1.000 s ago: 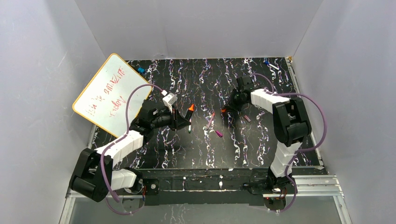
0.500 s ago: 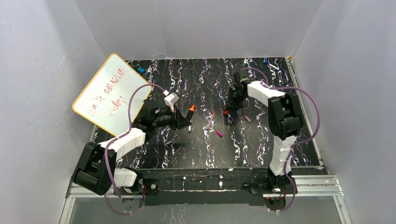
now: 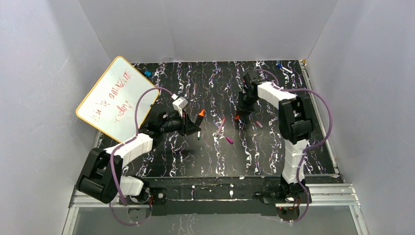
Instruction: Insert the pens into the pen caps
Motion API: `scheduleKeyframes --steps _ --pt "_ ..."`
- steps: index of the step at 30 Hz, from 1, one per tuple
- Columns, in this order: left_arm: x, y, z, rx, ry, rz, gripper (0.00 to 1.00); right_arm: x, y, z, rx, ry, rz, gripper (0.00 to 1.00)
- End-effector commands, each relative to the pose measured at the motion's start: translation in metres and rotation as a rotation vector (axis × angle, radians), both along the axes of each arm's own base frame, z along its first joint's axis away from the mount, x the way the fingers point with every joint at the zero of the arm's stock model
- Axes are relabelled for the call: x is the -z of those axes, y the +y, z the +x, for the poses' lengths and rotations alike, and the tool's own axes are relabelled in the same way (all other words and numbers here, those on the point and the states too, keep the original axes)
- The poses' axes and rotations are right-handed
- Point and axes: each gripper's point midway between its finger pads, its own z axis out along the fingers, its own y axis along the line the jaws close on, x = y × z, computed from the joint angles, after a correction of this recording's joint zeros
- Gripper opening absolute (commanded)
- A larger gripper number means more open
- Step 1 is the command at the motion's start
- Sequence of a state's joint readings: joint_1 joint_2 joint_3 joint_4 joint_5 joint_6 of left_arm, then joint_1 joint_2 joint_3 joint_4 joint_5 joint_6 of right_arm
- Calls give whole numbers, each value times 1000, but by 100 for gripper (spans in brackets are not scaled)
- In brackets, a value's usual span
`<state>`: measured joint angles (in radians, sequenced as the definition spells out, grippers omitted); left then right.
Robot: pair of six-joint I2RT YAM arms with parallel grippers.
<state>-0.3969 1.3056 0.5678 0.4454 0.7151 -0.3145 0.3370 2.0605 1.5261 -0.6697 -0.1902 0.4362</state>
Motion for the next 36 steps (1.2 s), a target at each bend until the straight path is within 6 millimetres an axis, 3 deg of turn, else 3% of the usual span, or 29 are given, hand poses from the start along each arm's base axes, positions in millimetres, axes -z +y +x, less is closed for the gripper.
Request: scheduleKeyframes --steps 1,24,30,32,34,36 --pt "-11 -4 4 15 -33 -4 0 19 -8 -2 -25 35 -71 11" --pt "-13 -3 1 27 -39 4 0 36 10 -9 -66 74 -153 31" --pt "-15 -3 1 29 -44 2 0 39 14 -8 -72 78 -176 33" --pt "-15 -3 1 31 -44 3 0 40 15 -9 -77 81 -187 24" --pt "-15 -3 0 32 -46 6 0 42 15 -10 -74 86 -200 4" --pt "-15 -2 0 32 -48 9 0 43 15 -11 -75 87 -206 1"
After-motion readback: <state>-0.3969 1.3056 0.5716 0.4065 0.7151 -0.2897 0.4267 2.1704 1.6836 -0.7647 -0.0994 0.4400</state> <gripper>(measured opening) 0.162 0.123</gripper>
